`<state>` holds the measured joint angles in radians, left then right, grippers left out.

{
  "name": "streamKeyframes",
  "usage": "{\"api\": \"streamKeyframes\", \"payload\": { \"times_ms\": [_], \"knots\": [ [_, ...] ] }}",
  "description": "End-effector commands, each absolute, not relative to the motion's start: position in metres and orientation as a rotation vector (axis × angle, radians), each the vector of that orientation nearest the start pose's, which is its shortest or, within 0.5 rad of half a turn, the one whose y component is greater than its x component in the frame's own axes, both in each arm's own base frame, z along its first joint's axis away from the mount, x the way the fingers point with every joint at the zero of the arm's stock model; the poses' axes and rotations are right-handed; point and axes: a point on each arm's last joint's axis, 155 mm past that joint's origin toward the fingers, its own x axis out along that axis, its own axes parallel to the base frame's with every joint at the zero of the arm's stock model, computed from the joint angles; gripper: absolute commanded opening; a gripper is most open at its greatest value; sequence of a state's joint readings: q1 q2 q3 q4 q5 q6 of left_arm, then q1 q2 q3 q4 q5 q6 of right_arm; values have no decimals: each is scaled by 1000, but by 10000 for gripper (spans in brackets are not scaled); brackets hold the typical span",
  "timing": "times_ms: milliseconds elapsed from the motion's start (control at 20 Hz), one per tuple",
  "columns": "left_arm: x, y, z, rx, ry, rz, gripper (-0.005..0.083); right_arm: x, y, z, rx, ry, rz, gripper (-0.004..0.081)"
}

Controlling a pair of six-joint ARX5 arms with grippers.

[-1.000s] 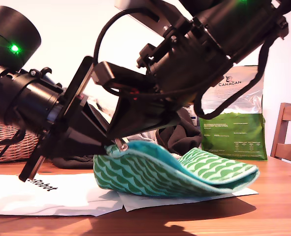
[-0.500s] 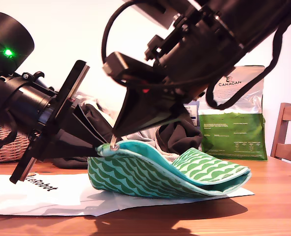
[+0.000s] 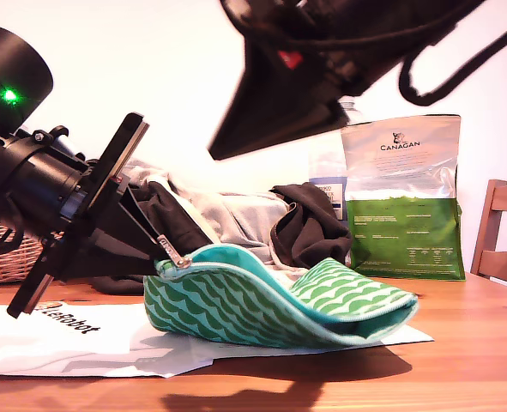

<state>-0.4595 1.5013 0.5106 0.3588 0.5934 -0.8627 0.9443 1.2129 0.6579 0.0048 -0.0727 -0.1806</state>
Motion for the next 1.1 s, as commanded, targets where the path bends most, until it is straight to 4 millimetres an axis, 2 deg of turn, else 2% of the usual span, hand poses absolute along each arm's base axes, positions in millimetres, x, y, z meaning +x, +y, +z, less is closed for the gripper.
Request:
{"api": "streamKeyframes", "payload": {
  "times_ms": [0, 50, 150, 200, 350, 500, 600, 850, 1050],
  "knots": [
    [280, -254, 64, -793, 1055, -675, -19, 211, 319, 134, -405, 455, 1045, -12],
    [279, -255, 65, -800, 1061, -677, -19, 211, 319, 134, -389, 462, 1040, 8],
    [276, -257, 66, -812, 1077, -694, -19, 212, 320, 130, -360, 490, 1029, 118],
    [274, -258, 67, -834, 1091, -694, -19, 213, 321, 130, -331, 500, 1022, 143],
    [273, -259, 68, -852, 1105, -694, -19, 214, 335, 133, -308, 461, 1033, 143],
    [270, -261, 69, -855, 1113, -709, -19, 212, 344, 114, -306, 503, 1041, 162],
    [269, -262, 70, -856, 1117, -717, -19, 216, 350, 112, -278, 499, 1034, 196],
    [265, -264, 71, -861, 1133, -741, -19, 231, 347, 101, -318, 489, 963, 195],
    [265, -264, 72, -869, 1136, -737, -19, 234, 352, 93, -338, 503, 966, 196]
  ]
}}
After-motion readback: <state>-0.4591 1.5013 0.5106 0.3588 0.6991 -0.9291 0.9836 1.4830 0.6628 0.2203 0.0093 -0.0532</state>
